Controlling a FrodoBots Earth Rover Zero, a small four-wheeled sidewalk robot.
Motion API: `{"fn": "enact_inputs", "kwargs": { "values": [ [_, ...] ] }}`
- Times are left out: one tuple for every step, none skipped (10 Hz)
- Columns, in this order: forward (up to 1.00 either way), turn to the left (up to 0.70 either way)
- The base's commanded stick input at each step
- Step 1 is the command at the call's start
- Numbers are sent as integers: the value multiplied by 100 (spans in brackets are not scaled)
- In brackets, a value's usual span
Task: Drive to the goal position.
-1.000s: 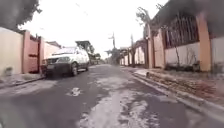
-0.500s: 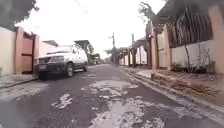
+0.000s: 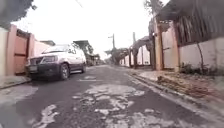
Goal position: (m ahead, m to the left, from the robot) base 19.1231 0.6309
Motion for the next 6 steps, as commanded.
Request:
{"fn": "enact_inputs", "kwargs": {
  "values": [
    [100, 0],
    [100, 0],
    [100, 0],
    [100, 0],
    [100, 0],
    [100, 0]
  ]
}}
